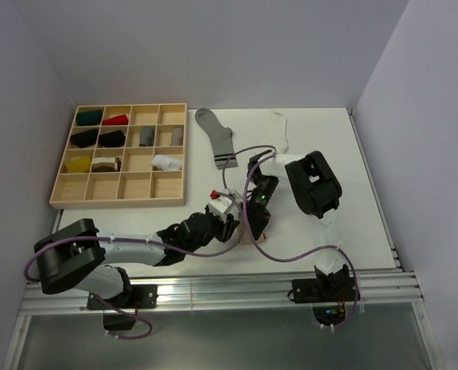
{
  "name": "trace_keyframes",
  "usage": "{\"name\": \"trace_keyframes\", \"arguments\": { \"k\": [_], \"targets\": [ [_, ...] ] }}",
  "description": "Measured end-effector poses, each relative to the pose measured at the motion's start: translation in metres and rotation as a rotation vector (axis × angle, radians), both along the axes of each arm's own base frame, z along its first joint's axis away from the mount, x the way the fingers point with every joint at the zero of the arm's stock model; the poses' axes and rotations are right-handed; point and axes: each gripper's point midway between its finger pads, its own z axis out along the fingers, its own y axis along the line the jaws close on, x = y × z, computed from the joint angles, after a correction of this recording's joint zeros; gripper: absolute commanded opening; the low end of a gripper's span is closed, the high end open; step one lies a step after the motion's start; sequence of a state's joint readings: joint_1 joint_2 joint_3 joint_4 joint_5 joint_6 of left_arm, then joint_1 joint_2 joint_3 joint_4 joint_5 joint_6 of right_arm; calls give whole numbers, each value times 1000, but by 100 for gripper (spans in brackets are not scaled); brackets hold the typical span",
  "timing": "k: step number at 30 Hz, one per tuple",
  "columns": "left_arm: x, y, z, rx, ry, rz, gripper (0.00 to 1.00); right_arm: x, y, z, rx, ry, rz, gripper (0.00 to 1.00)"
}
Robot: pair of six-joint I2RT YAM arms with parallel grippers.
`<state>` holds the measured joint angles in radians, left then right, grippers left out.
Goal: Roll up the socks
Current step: Roll the sock at the center of the board.
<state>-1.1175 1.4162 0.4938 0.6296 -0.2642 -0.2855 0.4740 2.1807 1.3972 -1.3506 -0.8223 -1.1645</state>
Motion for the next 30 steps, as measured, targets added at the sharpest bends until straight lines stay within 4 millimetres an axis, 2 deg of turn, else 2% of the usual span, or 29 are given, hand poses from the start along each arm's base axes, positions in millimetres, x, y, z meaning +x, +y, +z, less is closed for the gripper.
{"name": "trace_keyframes", "arguments": {
  "k": [2,5,7,10,12,13,14,23,30],
  "targets": [
    [-8,0,-3,41,-64,-20,42,1,-1,0,0,7,-9,12],
    [-34,-14,-9,105,-161,-108,43,2,-2,0,-1,11,-16,12],
    [-53,-24,-22,174,-223,-184,43,2,-2,-1,-2,19,-19,12],
    [-68,-32,-46,289,-294,-258,44,1,-2,-1,-5,29,-22,12],
    [-71,-34,-58,349,-335,-283,47,1,-2,-1,-6,32,-23,12],
    [-71,-35,-61,372,-358,-291,56,1,-2,-1,-6,33,-23,12],
    [-70,-36,-64,393,-383,-297,58,1,-2,-1,-6,33,-23,12],
    [-60,-46,-66,460,-527,-305,59,1,-3,-2,-14,44,-28,11],
    [-51,-50,-52,447,-604,-270,59,1,-3,-1,-20,51,-37,11]
  ]
}}
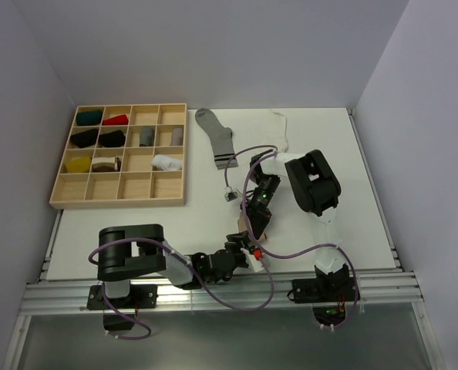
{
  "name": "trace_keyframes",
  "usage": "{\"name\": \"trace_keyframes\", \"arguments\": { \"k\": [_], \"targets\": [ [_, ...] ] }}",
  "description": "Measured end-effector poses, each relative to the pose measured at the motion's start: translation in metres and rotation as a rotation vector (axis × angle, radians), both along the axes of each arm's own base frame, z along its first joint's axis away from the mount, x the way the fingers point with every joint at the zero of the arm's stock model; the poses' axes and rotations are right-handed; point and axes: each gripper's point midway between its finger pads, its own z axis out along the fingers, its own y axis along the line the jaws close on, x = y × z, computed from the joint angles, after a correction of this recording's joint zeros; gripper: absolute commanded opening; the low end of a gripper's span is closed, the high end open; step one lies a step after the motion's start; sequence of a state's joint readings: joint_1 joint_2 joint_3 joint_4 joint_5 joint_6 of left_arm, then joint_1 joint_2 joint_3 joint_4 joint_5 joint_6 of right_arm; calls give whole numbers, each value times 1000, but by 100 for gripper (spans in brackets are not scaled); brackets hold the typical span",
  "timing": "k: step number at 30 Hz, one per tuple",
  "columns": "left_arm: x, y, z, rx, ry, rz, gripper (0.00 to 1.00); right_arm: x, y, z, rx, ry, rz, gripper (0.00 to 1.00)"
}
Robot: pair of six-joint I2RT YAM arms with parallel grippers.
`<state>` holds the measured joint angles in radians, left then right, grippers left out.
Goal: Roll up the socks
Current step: Roll the sock at the center of the board.
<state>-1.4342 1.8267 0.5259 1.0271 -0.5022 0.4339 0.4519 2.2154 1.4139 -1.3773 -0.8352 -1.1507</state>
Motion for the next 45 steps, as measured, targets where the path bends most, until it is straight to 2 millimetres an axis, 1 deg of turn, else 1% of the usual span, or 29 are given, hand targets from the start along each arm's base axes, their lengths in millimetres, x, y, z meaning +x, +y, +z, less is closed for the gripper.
{"name": "trace_keyframes", "arguments": {
  "k": [2,10,18,19,20,22,23,26,28,29,32,37,38,40,41,43,44,45],
  "targets": [
    [1,-1,1,-1,-10,-5,59,0,0,0,0,1,0,10],
    [-2,-7,-7,39,18,-63,59,0,0,-1,-5,11,-1,10],
    [5,-8,-14,53,54,-59,60,0,0,-1,-7,17,-1,9],
    [6,-8,-15,56,55,-56,74,0,0,-1,-7,16,-1,10],
    [7,-7,-17,60,55,-48,94,0,0,-1,-7,16,-1,9],
    [13,-11,-10,18,53,-22,94,0,0,-1,-7,16,-1,9],
    [15,-11,-10,16,57,-15,97,0,0,-1,-7,16,-1,9],
    [19,-10,-10,8,63,1,93,0,0,-1,-8,17,-1,9],
    [21,-9,-11,3,77,7,86,0,0,-1,-8,17,-1,9],
    [22,-9,-12,4,82,8,81,0,0,-1,-8,17,-1,9],
    [23,-9,-15,9,103,9,75,0,0,-1,-8,17,-1,8],
    [22,-11,-18,9,140,5,70,0,0,-1,-8,17,-1,8],
    [21,-11,-18,8,149,4,67,0,0,-1,-8,17,-1,8],
    [20,-12,-20,8,167,2,62,0,0,-1,-8,17,-1,8],
    [19,-13,-20,8,178,-1,57,0,0,-1,-8,17,-1,7],
    [18,-12,-22,12,199,-4,53,0,0,-1,-8,17,-2,7],
    [18,-11,-23,15,211,-3,47,0,0,-1,-8,17,-1,7],
    [18,-11,-24,17,225,-5,43,0,0,-1,-8,17,-1,7]
  ]
}}
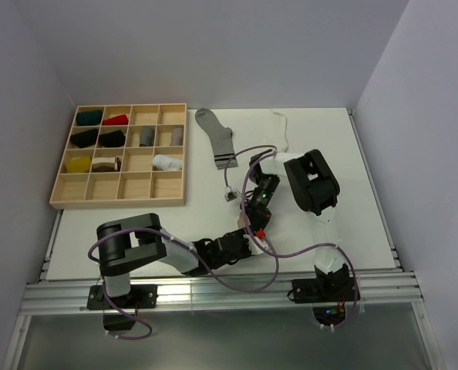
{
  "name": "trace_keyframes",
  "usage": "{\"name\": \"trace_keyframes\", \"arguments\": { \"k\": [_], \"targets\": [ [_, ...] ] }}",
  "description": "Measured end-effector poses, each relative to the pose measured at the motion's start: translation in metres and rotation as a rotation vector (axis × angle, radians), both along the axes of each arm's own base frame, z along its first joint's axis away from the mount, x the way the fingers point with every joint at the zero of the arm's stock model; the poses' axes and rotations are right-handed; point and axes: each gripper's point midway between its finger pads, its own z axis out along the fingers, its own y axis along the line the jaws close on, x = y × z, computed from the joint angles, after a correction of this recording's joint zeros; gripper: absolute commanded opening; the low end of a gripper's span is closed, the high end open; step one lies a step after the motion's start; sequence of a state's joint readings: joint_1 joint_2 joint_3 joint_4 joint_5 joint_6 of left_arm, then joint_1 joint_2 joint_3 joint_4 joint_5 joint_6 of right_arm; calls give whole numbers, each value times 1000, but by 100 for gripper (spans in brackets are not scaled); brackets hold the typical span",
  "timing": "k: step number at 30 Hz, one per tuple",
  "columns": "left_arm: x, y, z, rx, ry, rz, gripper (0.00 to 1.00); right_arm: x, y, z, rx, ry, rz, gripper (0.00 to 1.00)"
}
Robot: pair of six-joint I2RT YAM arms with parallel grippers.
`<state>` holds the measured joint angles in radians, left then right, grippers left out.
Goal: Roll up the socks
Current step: Roll the sock at the center of the board.
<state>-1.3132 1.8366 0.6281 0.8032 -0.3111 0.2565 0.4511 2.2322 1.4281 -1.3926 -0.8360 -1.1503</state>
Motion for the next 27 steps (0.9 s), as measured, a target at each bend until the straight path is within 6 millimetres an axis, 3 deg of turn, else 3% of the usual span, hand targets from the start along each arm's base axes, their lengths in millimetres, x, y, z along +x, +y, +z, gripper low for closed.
{"name": "trace_keyframes", "arguments": {
  "k": [1,3,5,8,15,19,24,27],
  "targets": [
    [0,0,-1,1,14,-1,40,0,0,0,0,0,0,7],
    [-1,-1,-1,3,36,-5,21,0,0,0,-1,-1,1,7],
    [-1,-2,-2,5,59,-4,9,0,-1,0,-4,-1,3,7],
    [-1,-4,-3,6,96,-3,0,0,-3,-1,-12,-2,4,8],
    [4,-14,-2,-5,235,-1,0,6,-13,1,-43,-38,-28,31],
    [15,-21,-2,-25,347,9,0,22,-20,6,-32,-124,-69,41],
    [27,-39,-2,-57,474,-7,0,53,-30,21,4,-250,-171,43],
    [26,-40,-1,-74,530,-22,0,72,-35,33,29,-337,-235,44]
  ]
}}
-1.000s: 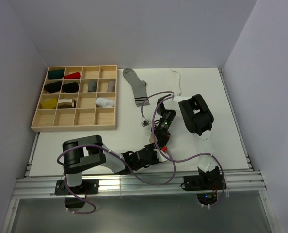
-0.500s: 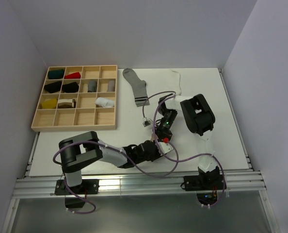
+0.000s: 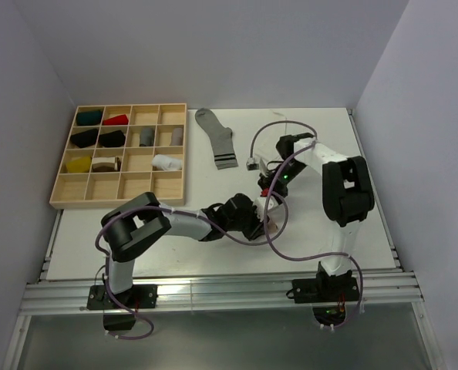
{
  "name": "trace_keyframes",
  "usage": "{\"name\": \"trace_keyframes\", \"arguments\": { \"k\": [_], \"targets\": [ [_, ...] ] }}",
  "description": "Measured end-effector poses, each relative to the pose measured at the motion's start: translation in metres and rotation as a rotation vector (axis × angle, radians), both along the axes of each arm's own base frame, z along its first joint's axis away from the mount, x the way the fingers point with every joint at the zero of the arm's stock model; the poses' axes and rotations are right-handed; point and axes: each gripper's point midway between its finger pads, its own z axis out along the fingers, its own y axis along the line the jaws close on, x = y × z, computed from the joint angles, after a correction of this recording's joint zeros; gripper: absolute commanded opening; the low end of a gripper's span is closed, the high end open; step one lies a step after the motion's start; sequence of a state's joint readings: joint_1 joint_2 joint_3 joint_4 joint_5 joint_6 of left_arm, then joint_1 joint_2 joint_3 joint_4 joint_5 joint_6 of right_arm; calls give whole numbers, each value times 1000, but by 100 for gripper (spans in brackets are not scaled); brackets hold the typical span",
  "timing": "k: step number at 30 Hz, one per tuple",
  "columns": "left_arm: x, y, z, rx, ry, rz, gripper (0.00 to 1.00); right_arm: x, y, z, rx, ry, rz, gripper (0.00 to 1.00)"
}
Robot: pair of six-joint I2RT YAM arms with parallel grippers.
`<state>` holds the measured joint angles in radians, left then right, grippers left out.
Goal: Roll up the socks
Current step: Roll the sock at the center of the board.
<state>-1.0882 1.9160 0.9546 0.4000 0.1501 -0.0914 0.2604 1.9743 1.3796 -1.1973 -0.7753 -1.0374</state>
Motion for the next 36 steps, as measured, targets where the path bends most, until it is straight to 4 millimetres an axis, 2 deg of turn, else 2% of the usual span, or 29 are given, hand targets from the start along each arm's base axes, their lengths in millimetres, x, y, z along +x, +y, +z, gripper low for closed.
{"name": "trace_keyframes", "arguments": {
  "k": [6,12,16,19,23,26,32,36],
  "targets": [
    [3,1,1,-27,130,-19,0,30,-19,16,14,-105,-148,44],
    [9,5,2,-76,291,-24,0,55,-55,29,14,-188,-329,44],
    [11,10,2,-96,414,-29,0,61,-78,40,11,-269,-422,44],
    [13,16,2,-113,524,-32,0,53,-84,44,7,-329,-446,44],
    [13,30,1,-131,691,-26,0,34,-79,42,8,-388,-414,44],
    [14,40,0,-137,808,-18,1,18,-67,34,-4,-457,-344,46],
    [13,59,-2,-125,1011,-10,0,-27,-25,28,40,-608,-129,55],
    [7,67,-3,-106,1098,-5,0,-32,-4,35,85,-679,-42,55]
  ]
}}
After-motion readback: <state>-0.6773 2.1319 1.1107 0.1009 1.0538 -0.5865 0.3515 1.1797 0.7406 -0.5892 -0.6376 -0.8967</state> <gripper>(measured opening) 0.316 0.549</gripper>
